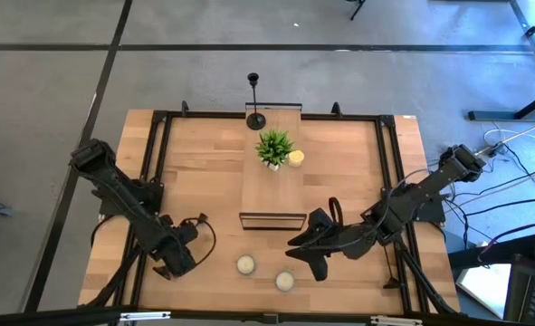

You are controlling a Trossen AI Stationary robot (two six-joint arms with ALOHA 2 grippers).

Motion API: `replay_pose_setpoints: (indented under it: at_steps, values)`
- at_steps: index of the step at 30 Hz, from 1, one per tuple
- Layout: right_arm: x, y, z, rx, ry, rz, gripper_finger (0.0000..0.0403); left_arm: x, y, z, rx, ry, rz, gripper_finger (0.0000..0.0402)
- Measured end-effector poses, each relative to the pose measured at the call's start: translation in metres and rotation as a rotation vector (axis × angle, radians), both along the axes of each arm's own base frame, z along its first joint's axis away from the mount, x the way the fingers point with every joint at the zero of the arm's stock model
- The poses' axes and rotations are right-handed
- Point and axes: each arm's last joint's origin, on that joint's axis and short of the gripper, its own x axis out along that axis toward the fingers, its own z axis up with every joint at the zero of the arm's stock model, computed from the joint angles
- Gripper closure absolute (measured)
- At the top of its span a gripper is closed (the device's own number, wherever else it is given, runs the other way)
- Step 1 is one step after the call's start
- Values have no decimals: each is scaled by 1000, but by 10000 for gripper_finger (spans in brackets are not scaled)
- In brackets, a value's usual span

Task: Pick & Place candle stick holders
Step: Put the left candle holder on the shelf

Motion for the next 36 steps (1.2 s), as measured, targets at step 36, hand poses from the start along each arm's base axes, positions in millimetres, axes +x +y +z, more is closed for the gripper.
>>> replay_pose_setpoints:
  at_steps: [36]
  values:
    - [8, -10, 2, 40, -11, 4, 231, -11, 14, 16, 28, -28, 144, 226]
